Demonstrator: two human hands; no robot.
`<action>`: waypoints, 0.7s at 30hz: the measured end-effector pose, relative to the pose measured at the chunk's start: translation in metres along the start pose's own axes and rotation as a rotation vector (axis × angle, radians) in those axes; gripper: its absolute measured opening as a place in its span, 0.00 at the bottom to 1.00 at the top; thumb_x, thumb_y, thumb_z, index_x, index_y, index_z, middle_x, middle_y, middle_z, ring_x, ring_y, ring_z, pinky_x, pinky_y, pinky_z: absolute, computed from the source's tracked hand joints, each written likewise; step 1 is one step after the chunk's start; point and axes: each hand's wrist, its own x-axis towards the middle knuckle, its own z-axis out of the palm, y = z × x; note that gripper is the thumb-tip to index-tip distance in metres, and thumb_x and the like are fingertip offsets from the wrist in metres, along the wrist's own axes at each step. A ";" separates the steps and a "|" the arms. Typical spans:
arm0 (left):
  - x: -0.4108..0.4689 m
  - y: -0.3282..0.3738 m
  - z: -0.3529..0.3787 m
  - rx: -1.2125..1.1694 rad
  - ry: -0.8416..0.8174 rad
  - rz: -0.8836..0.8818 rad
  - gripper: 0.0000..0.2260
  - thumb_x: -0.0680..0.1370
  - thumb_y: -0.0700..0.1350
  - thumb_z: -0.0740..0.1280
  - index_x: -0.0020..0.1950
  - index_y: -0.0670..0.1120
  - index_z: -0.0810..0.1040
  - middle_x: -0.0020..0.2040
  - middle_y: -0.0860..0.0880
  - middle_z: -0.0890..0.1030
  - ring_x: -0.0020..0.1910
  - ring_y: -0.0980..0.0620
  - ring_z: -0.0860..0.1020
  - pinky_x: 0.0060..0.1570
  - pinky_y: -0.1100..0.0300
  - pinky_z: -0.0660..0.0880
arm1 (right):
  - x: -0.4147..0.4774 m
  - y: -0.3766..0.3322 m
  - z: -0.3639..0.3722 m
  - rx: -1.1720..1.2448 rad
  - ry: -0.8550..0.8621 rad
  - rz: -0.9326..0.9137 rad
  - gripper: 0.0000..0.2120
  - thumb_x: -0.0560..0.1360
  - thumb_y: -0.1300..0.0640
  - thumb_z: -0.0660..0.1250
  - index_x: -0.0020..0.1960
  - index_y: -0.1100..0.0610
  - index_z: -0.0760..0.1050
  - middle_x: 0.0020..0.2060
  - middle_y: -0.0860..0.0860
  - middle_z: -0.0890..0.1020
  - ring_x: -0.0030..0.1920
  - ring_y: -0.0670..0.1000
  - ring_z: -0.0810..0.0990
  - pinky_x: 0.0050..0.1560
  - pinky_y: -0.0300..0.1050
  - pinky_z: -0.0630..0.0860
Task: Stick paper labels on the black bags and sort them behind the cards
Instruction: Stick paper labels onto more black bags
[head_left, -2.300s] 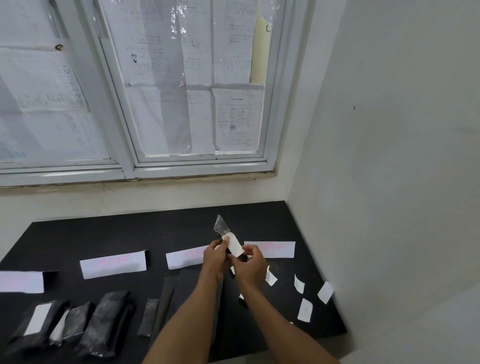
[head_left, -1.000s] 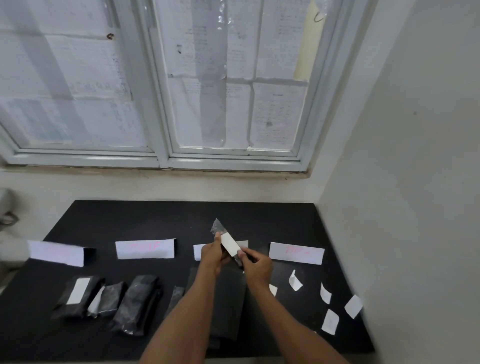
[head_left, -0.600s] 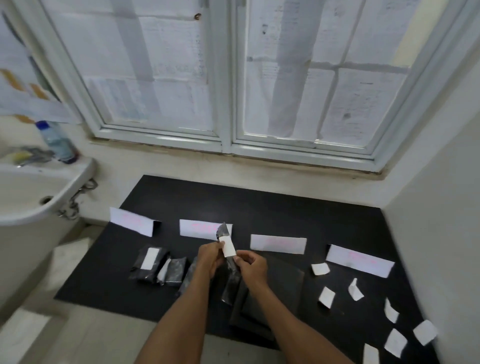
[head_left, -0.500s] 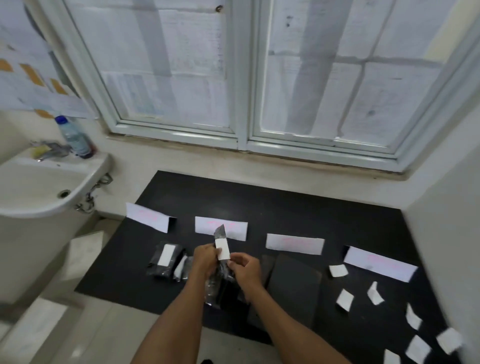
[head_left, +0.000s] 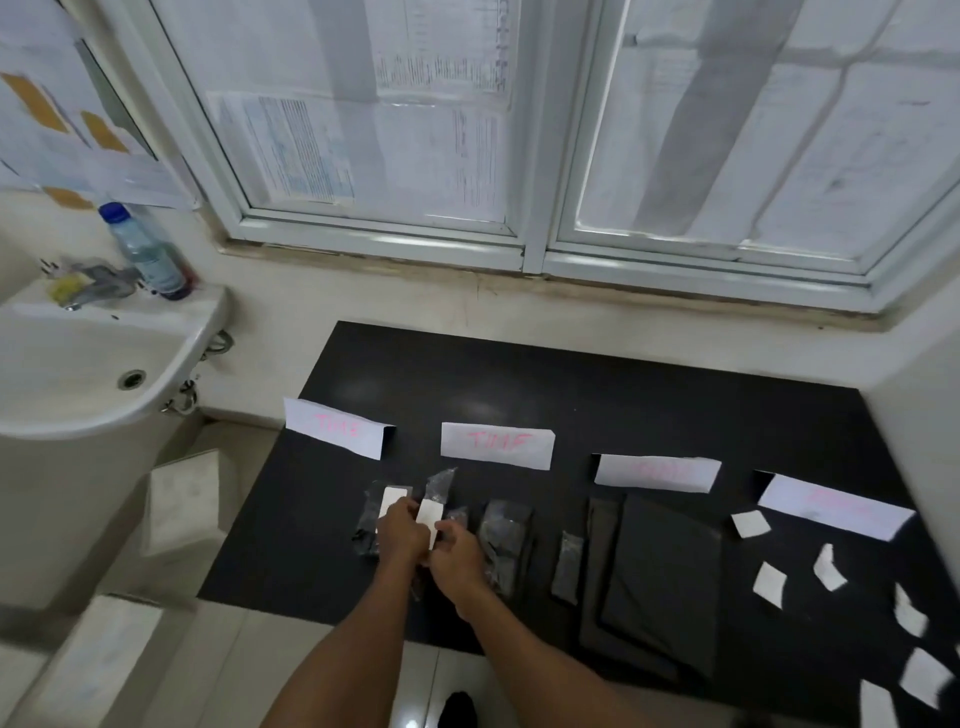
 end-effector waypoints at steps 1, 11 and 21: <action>0.001 -0.001 0.000 0.032 0.004 0.016 0.15 0.70 0.30 0.61 0.54 0.39 0.79 0.55 0.39 0.81 0.57 0.39 0.77 0.53 0.51 0.75 | 0.001 0.000 0.001 -0.007 -0.006 -0.002 0.17 0.73 0.69 0.63 0.61 0.59 0.73 0.53 0.52 0.81 0.50 0.50 0.80 0.53 0.43 0.80; -0.001 0.002 -0.002 0.109 0.052 0.065 0.09 0.72 0.34 0.63 0.51 0.38 0.77 0.53 0.39 0.80 0.55 0.41 0.77 0.53 0.52 0.74 | 0.021 0.006 -0.017 -0.670 0.082 -0.223 0.23 0.69 0.63 0.66 0.63 0.57 0.71 0.61 0.55 0.74 0.61 0.56 0.73 0.60 0.47 0.72; 0.008 -0.011 -0.013 0.165 -0.066 0.163 0.12 0.71 0.36 0.66 0.54 0.39 0.79 0.55 0.42 0.80 0.56 0.44 0.77 0.53 0.58 0.71 | 0.042 0.005 -0.017 -1.201 -0.064 -0.278 0.41 0.70 0.60 0.72 0.76 0.57 0.53 0.73 0.56 0.61 0.70 0.58 0.64 0.69 0.50 0.66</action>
